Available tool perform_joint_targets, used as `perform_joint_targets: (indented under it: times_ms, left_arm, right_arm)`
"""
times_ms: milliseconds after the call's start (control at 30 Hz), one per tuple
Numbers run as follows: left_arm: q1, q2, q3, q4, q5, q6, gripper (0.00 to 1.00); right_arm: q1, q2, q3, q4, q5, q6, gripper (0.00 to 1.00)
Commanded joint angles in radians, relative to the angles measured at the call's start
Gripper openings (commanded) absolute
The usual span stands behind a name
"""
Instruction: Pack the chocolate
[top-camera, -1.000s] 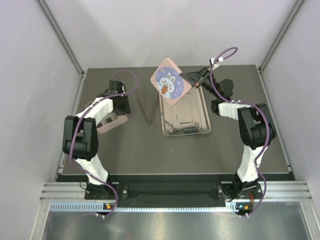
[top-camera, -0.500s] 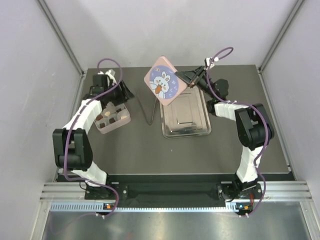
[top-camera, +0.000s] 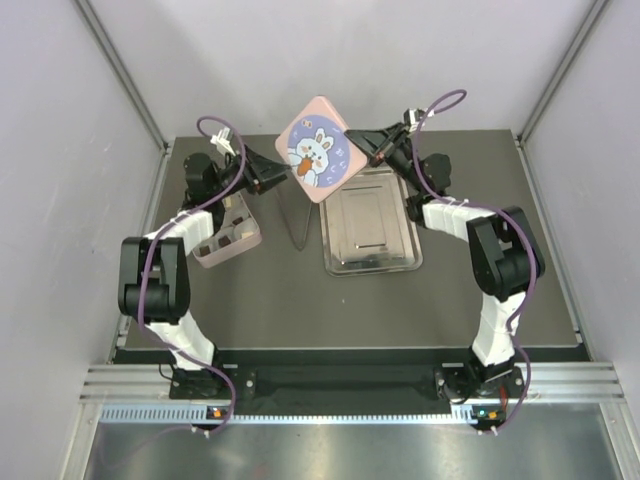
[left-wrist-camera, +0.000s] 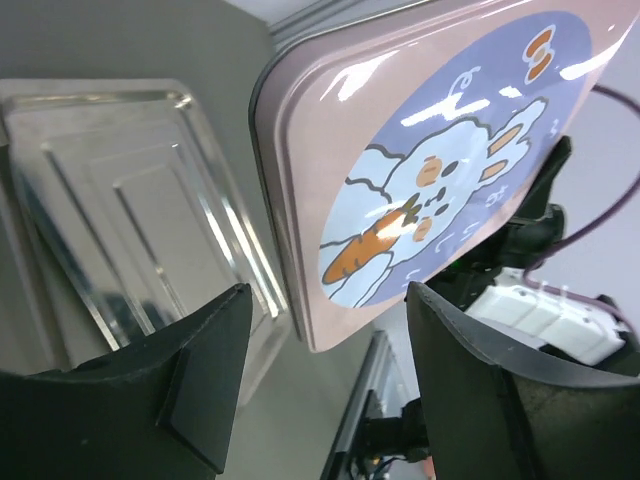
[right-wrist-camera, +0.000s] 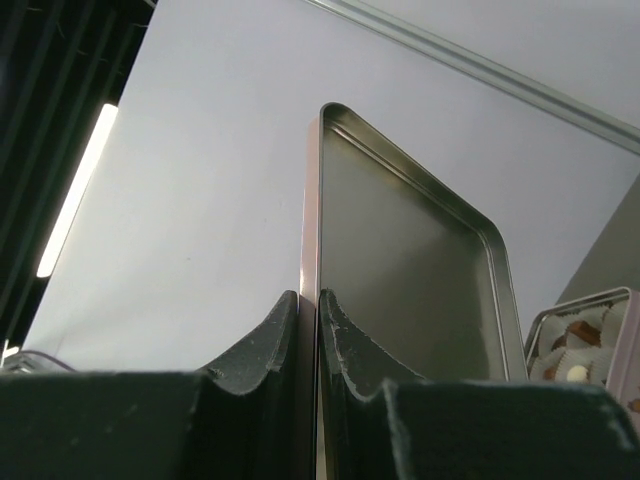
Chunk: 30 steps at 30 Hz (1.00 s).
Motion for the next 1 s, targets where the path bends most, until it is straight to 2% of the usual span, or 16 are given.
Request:
perform_joint_targets:
  times_ms: [0, 67, 300, 400, 467, 500, 533, 567, 600, 667, 700, 733, 800, 867, 967]
  left_arm:
    - [-0.012, 0.034, -0.009, 0.371, 0.078, -0.197, 0.68]
    - [-0.024, 0.054, -0.003, 0.425, 0.078, -0.224, 0.68]
    - [-0.057, 0.088, 0.000, 0.442, 0.051, -0.212, 0.68]
    - [-0.058, 0.094, -0.012, 0.499, 0.053, -0.244, 0.61]
    - [-0.055, 0.085, -0.012, 0.497, 0.059, -0.255, 0.50]
    - [-0.045, 0.076, -0.014, 0.440, 0.062, -0.247, 0.44]
    - [-0.037, 0.051, -0.012, 0.384, 0.061, -0.205, 0.31]
    - [-0.028, 0.034, -0.012, 0.322, 0.059, -0.173, 0.27]
    - [-0.012, 0.016, -0.014, 0.198, 0.059, -0.137, 0.27]
    - [0.000, -0.038, -0.005, 0.043, 0.047, -0.012, 0.22]
    - [0.003, -0.052, 0.003, -0.087, 0.044, 0.034, 0.21]
    - [0.006, -0.078, 0.012, -0.151, 0.030, 0.109, 0.19]
    - [0.020, -0.099, 0.011, -0.228, 0.021, 0.153, 0.15]
    - [0.028, -0.116, -0.015, -0.230, 0.021, 0.148, 0.13]
    - [0.093, -0.130, -0.046, -0.237, 0.024, 0.141, 0.08]
  right_arm:
    - [0.028, -0.026, 0.063, 0.171, 0.039, 0.020, 0.00]
    - [0.040, -0.018, 0.071, 0.176, 0.048, 0.020, 0.00]
    - [0.072, 0.034, 0.095, 0.220, 0.076, 0.078, 0.00]
    - [0.083, 0.052, 0.104, 0.217, 0.071, 0.076, 0.00]
    - [0.083, 0.064, 0.103, 0.202, 0.046, 0.052, 0.00]
    - [0.082, 0.064, 0.101, 0.179, 0.032, 0.040, 0.00]
    - [0.081, 0.063, 0.091, 0.135, 0.021, -0.004, 0.04]
    - [0.080, 0.060, 0.081, 0.107, 0.001, -0.034, 0.16]
    - [0.080, 0.055, 0.074, 0.075, -0.011, -0.067, 0.21]
    - [0.083, 0.045, 0.058, -0.014, -0.043, -0.161, 0.30]
    - [0.085, 0.043, 0.054, -0.031, -0.056, -0.186, 0.32]
    - [0.086, 0.045, 0.049, -0.050, -0.066, -0.213, 0.34]
    - [0.089, 0.048, 0.031, -0.045, -0.093, -0.226, 0.37]
    - [0.092, 0.048, 0.017, -0.033, -0.105, -0.233, 0.41]
    - [0.111, 0.055, 0.008, -0.045, -0.119, -0.253, 0.38]
